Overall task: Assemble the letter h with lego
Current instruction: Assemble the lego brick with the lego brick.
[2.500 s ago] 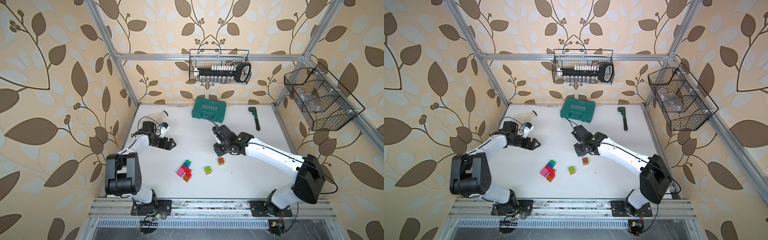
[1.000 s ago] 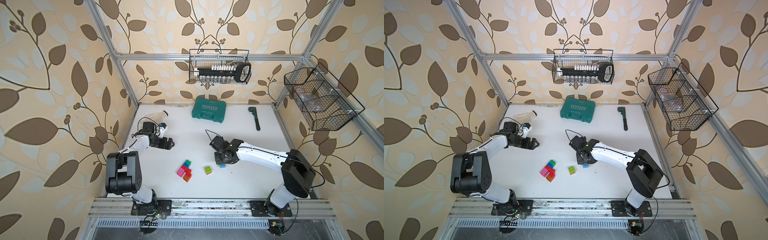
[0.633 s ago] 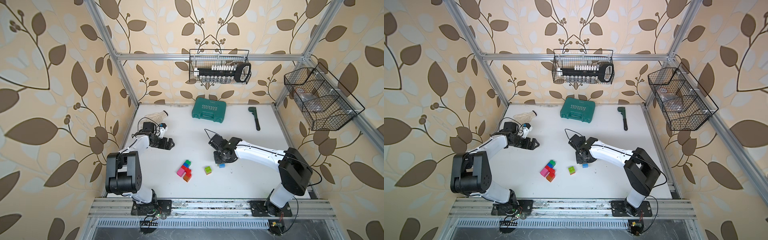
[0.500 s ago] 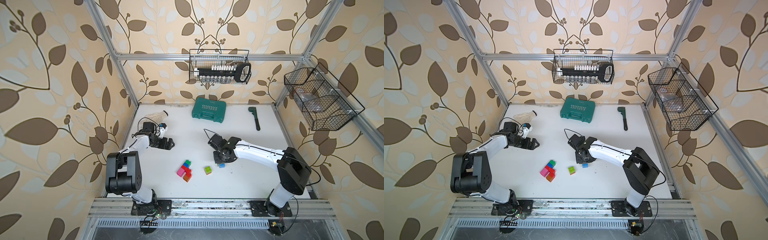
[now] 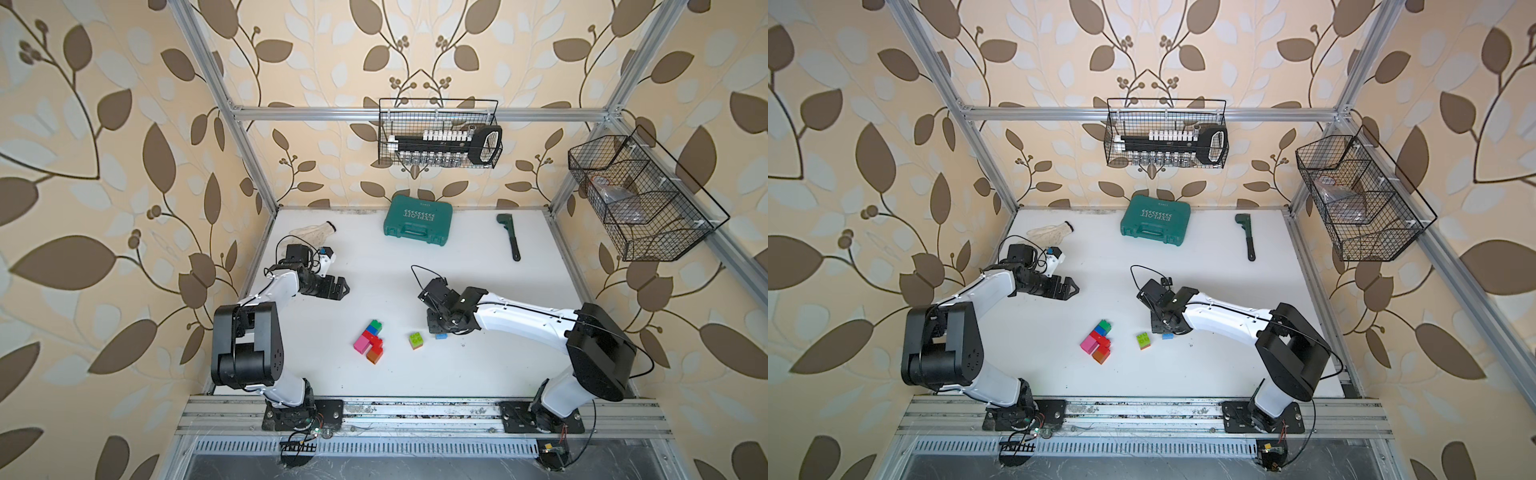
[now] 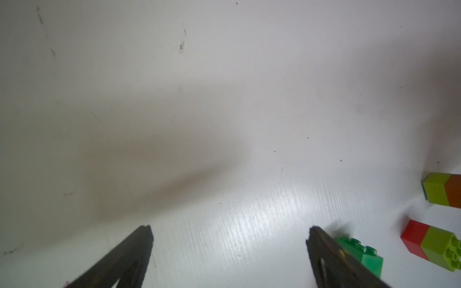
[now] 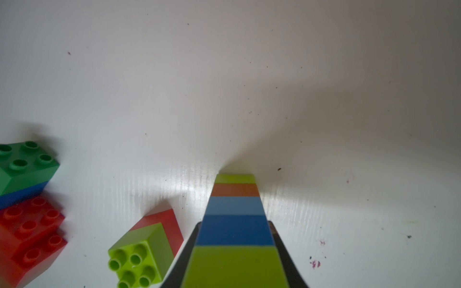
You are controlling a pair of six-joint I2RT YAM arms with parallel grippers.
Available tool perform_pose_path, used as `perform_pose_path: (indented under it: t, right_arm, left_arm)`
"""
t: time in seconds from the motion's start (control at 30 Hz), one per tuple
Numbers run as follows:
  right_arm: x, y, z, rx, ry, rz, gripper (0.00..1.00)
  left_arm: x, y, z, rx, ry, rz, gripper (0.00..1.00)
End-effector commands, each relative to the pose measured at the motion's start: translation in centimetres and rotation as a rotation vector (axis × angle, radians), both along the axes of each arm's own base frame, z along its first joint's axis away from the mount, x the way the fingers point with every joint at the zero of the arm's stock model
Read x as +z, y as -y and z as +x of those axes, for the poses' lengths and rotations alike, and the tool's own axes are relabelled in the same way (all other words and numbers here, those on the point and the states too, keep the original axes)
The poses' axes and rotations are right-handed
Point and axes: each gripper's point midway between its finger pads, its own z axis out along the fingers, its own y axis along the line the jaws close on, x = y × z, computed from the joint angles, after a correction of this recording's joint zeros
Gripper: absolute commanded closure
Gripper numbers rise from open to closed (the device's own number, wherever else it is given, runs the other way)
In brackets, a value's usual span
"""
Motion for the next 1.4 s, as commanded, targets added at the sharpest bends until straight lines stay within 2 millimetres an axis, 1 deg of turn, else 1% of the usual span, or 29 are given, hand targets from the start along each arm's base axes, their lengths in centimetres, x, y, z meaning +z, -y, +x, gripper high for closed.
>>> perform_pose_path:
  t: [0.0,0.07,0.13,0.23,0.3,0.4,0.47,0.53,0.6,0.73,0.8,0.9,0.97,1.1,1.27,1.37]
  right_arm:
    - [-7.6,3.4,-7.2,-0.001,-0.343,-0.144,0.78]
    - [-7.9,3.3,-7.2,0.006,-0.353,-0.144,0.78]
    - [-7.0,2.8,-6.5,0.024,-0.333,-0.137,0.78]
    - [-4.4,2.0,-4.9,0.068,-0.279,-0.149,0.78]
    - [-2.0,0.9,-3.6,0.108,-0.218,-0.138,0.78]
    - [1.4,-0.8,-2.3,0.166,-0.14,-0.112,0.78]
    - [3.1,-2.2,-1.8,0.212,-0.079,-0.12,0.77]
    - [4.0,-3.9,-1.4,0.247,-0.015,-0.116,0.78]
    - [4.3,-5.7,-1.0,0.268,0.019,-0.088,0.78]
    - [4.4,-7.1,-0.2,0.284,0.071,-0.127,0.79]
    - [3.7,-8.0,0.0,0.31,0.065,-0.115,0.79]
    - [3.0,-8.8,0.4,0.334,0.059,-0.124,0.78]
    - [2.8,-9.3,0.5,0.338,0.053,-0.121,0.78]
    - [2.5,-11.2,0.3,0.408,0.04,-0.068,0.78]
    - [2.7,-11.8,0.2,0.474,0.045,-0.071,0.77]
    - [2.6,-12.5,-0.3,0.516,0.044,-0.052,0.77]
  left_arm:
    - [0.3,0.4,0.3,-0.014,-0.001,-0.027,0.01]
    - [0.3,0.4,0.2,-0.015,-0.004,-0.026,0.01]
    - [0.3,0.4,0.2,-0.014,-0.003,-0.025,0.01]
    - [0.4,0.3,0.3,-0.013,0.0,-0.024,0.01]
    - [0.4,0.3,0.3,-0.014,-0.003,-0.025,0.01]
    - [0.4,0.3,0.2,-0.014,-0.002,-0.022,0.01]
    - [0.4,0.3,0.3,-0.013,-0.002,-0.027,0.01]
    - [0.4,0.2,0.4,-0.007,-0.003,-0.023,0.01]
    - [0.4,0.1,0.4,-0.001,0.0,-0.016,0.01]
    - [0.4,0.3,0.4,-0.003,-0.009,-0.033,0.01]
    - [0.4,0.4,0.3,-0.007,-0.015,-0.038,0.01]
    - [0.3,0.4,0.4,-0.007,-0.011,-0.039,0.01]
    - [0.4,0.5,0.4,-0.009,-0.017,-0.045,0.01]
    - [0.4,0.4,0.3,-0.011,-0.006,-0.034,0.01]
    - [0.5,0.5,0.3,-0.013,-0.014,-0.044,0.01]
    - [0.3,0.4,0.3,-0.011,-0.013,-0.039,0.01]
